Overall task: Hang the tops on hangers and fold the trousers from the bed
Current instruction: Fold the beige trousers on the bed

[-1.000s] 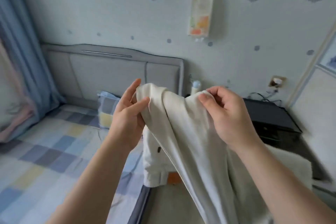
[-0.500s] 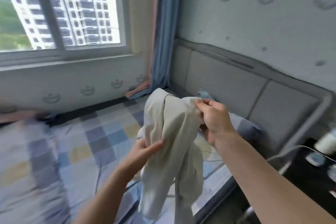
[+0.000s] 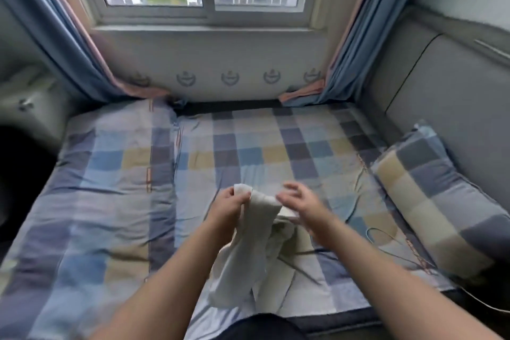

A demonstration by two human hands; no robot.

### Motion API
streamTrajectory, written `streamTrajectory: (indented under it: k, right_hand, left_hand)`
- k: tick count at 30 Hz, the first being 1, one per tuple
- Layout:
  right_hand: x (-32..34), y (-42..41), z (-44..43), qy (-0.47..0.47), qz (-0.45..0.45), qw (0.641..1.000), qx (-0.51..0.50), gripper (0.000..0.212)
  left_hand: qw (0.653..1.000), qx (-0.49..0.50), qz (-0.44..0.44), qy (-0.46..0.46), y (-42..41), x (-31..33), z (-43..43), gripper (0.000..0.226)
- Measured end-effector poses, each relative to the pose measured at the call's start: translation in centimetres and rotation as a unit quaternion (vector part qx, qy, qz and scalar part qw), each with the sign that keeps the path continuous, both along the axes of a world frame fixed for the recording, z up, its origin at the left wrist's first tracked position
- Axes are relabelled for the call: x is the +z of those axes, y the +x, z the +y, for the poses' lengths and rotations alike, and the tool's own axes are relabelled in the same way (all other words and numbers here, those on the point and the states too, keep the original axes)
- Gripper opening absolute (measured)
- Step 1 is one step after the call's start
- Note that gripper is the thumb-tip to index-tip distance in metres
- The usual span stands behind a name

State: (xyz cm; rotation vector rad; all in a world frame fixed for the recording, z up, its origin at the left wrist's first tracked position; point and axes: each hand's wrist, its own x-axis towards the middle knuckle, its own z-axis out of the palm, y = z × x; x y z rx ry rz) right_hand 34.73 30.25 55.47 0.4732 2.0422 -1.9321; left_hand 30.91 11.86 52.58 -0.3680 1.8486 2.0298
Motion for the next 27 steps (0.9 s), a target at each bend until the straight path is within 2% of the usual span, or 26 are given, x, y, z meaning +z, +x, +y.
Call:
streamTrajectory:
  k: [2, 5, 7, 10, 13, 16, 18, 21, 24, 27]
  right_hand:
    - [-3.8, 2.3, 0.7, -0.012, -0.017, 0.998, 0.060, 0.052]
    - [-7.6, 4.6, 2.1, -0.014, -0.050, 0.993, 0.104, 0.069]
    - [-9.2, 4.6, 2.9, -0.001, -0.061, 0.991, 0.115, 0.069]
    - [-10.8, 3.4, 3.9, 0.033, -0.062, 0.988, 0.139, 0.051]
    - [-11.7, 2.1, 5.2, 0.062, -0.049, 0.982, 0.173, 0.018]
    - [-12.3, 0.6, 7.1, 0.110, -0.036, 0.977, 0.181, 0.015]
    - [-12.3, -0.8, 8.8, 0.139, -0.018, 0.981, 0.135, 0.012]
    - [-10.4, -3.3, 11.2, 0.174, 0.047, 0.983, 0.044, 0.009]
    - [-6.6, -5.5, 12.1, 0.207, 0.133, 0.969, 0.037, 0.014]
    - [-2.3, -6.5, 11.7, 0.219, 0.193, 0.952, 0.094, 0.016]
  left_hand:
    - [0.997, 0.001, -0.048, 0.060, 0.3, -0.7, 1.7, 0.011]
    - [0.986, -0.011, -0.083, 0.146, 0.7, -1.7, 4.3, 0.021]
    - [0.979, -0.024, -0.086, 0.181, 0.6, -2.0, 5.5, 0.026]
    - [0.971, -0.005, -0.088, 0.222, 0.3, -1.9, 6.2, 0.031]
    - [0.966, 0.053, -0.098, 0.235, 0.1, -1.9, 5.8, 0.039]
    - [0.966, 0.099, -0.088, 0.223, -0.2, -2.3, 5.0, 0.043]
    - [0.977, 0.136, -0.075, 0.148, -0.4, -2.5, 4.5, 0.050]
    - [0.985, 0.135, -0.072, -0.078, -0.4, -3.1, 3.7, 0.078]
    - [0.972, -0.001, -0.010, -0.235, -0.4, -3.5, 4.4, 0.088]
    - [0.941, -0.133, 0.085, -0.300, -0.7, -3.2, 6.9, 0.097]
